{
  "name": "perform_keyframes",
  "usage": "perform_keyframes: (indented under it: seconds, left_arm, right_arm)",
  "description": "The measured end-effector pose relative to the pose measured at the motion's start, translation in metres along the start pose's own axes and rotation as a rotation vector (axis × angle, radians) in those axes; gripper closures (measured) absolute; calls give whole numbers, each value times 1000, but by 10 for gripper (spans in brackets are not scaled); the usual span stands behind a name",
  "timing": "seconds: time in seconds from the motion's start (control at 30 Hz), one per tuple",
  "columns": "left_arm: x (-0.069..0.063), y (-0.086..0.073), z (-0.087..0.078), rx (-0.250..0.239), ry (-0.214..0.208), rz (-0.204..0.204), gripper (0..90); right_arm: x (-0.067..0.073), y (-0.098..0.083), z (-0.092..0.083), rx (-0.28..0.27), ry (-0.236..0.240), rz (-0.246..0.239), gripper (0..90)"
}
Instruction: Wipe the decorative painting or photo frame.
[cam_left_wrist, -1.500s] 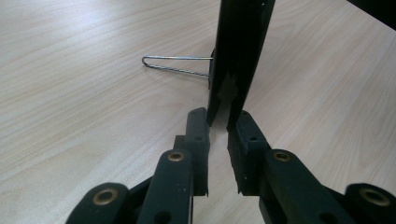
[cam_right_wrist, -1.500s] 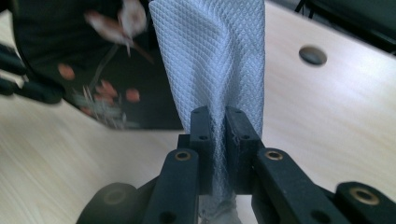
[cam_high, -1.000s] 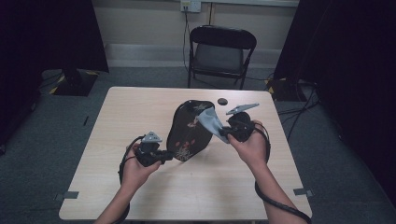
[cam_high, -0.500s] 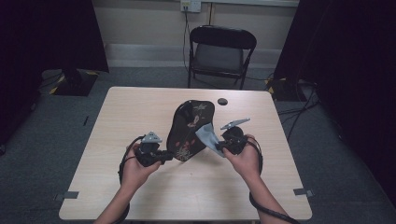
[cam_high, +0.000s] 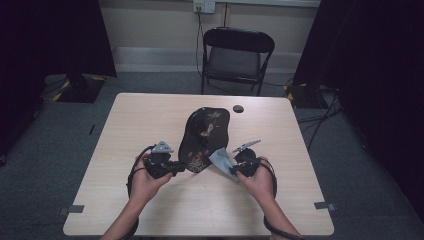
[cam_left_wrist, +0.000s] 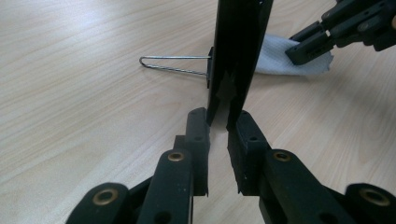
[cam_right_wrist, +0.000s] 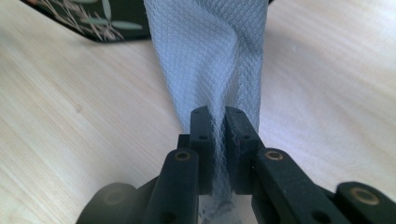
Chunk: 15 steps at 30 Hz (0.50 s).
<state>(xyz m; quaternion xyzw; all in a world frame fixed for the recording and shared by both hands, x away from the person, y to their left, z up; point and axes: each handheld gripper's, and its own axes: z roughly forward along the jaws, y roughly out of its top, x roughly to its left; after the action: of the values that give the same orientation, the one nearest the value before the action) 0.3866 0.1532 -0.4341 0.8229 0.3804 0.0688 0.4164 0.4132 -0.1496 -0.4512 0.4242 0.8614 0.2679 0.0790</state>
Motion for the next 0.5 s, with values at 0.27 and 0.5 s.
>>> perform_keyframes:
  seconds: [0.27,0.5]
  left_arm:
    - [-1,1,0,2,1,-4,786]
    - [0,1,0,8,0,-3,786]
  right_arm:
    - [-2,-3,-3,14,-1,-1,829]
    - [-5,6,-33,-38,-19,-21,829]
